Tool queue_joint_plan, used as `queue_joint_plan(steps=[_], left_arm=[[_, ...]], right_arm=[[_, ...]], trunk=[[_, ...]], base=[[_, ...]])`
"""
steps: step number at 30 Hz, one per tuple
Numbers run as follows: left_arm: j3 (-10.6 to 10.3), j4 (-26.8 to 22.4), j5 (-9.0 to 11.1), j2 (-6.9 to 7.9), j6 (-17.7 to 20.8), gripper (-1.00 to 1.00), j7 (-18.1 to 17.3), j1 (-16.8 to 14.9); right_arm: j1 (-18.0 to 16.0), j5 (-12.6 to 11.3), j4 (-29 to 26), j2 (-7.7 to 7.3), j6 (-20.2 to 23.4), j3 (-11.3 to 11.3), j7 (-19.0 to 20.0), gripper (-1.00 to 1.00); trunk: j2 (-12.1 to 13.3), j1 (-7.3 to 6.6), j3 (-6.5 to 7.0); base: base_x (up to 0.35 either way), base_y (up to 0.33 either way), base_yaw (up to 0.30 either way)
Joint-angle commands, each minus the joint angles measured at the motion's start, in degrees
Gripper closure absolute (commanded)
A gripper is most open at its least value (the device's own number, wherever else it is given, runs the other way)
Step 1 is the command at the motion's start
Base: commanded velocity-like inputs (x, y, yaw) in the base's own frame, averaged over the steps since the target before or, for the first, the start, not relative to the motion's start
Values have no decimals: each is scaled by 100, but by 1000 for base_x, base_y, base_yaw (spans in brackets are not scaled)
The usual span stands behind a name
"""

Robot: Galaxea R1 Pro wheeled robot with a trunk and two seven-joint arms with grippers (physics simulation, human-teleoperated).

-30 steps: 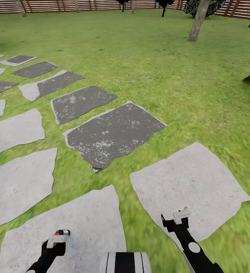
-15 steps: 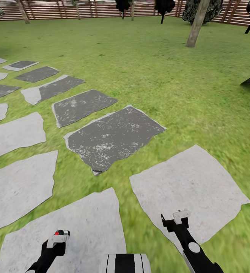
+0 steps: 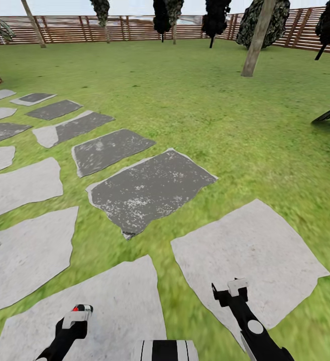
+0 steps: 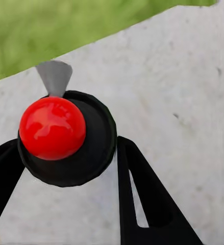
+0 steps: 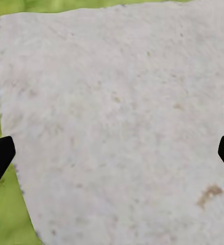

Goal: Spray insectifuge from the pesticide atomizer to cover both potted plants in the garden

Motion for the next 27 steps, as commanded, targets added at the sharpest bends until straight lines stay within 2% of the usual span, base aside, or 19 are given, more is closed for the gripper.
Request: queue_joint_plan(steps=[1, 6, 14, 23, 27], left_arm=[[37, 26, 1, -36, -16, 100, -64, -4], [24, -13, 39, -131, -14, 100, -76, -21], [2, -126, 105, -161, -14, 100, -80, -57], [-14, -416, 73, -62, 157, 100, -149, -99], [-13, -545, 63, 55, 288, 100, -238, -100]], right_arm=[[-5, 11, -31, 30, -35, 39, 33, -100], [-9, -4, -192, 119, -114, 101, 33, -100], [-10, -16, -450, 74, -154, 109, 34, -100], [-10, -12, -502, -4, -160, 107, 34, -100], [-10, -16, -376, -9, -155, 107, 36, -100]], trunk=[[-1, -1, -3], [-1, -1, -3], [-1, -1, -3], [-1, -1, -3], [-1, -1, -3]], base=[[0, 0, 0], [0, 0, 0], [0, 0, 0], [0, 0, 0], [0, 0, 0]])
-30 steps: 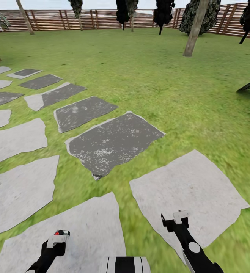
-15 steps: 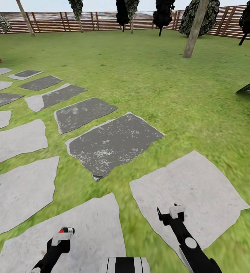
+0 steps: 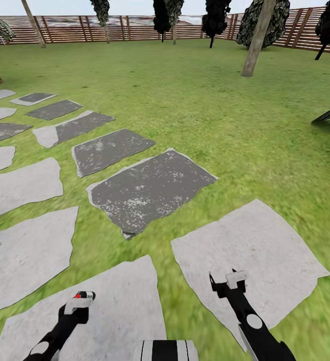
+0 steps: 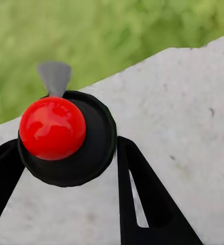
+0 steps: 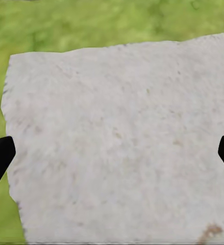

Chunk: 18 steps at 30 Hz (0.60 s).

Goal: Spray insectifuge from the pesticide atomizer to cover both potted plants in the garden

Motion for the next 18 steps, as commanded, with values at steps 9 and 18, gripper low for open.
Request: queue_joint_plan(steps=[9, 18], left_arm=[[45, -1295, -3, 644, 1746, 100, -1610, -27], [17, -1761, -33, 672, 1995, 100, -1715, 42]], right_arm=[[-2, 9, 23, 6, -11, 15, -5, -100], [-2, 14, 44, 9, -17, 17, 0, -100]], trunk=[[-1, -1, -4], [-1, -1, -4]], base=[[0, 0, 0], [0, 0, 0]])
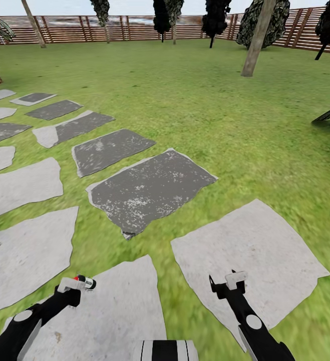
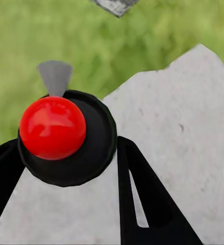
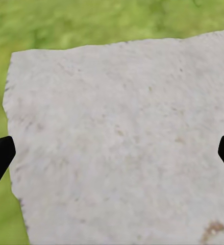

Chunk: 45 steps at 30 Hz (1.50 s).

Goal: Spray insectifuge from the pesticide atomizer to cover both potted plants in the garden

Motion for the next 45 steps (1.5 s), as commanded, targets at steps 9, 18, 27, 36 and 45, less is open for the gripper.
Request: queue_joint_plan(steps=[9, 18, 27, 36, 45], left_arm=[[-32, -304, -103, -31, 145, 100, -25, 6], [16, -311, -271, -41, 217, 100, -14, -2], [-9, -311, -272, -58, 223, 100, -8, -2], [-5, -293, -263, -108, 218, 100, 27, -2], [-11, -244, -258, -457, 231, 100, 890, -19]], right_arm=[[-2, 22, 5, -6, -8, 2, 4, -100], [-2, 22, 228, 2, -16, 11, -4, -100], [-2, 22, 236, 2, -16, 11, -5, -100], [-2, 22, 236, 15, -16, 16, -5, -100], [-2, 22, 246, 61, -9, 37, 5, -100]], trunk=[[-1, -1, -4], [-1, -1, -4], [-1, -1, -4], [-1, -1, -4], [-1, -1, -4]], base=[[148, 91, 40], [32, 19, 261], [0, 0, 276], [0, 0, 276], [0, 0, 276]])
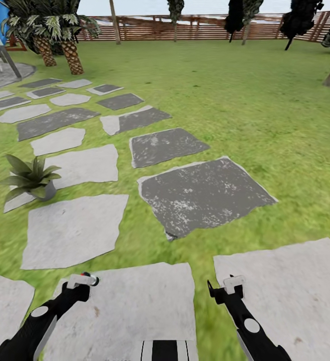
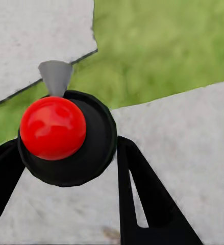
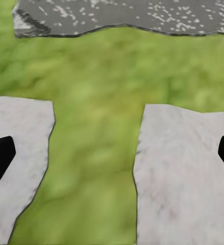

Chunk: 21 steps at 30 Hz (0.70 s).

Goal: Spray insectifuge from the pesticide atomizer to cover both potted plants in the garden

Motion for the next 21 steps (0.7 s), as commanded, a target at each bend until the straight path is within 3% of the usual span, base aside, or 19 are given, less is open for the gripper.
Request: queue_joint_plan(steps=[1, 21], left_arm=[[23, 3, -15, -3, -11, 100, 3, -5], [25, -62, 17, 12, -11, 100, 5, 9]], right_arm=[[-1, 23, 2, -2, -12, 5, 2, -100], [-1, 23, 116, 0, -16, 6, 2, -100]], trunk=[[-1, -1, -4], [-1, -1, -4]], base=[[0, 0, 276], [12, 2, 277]])
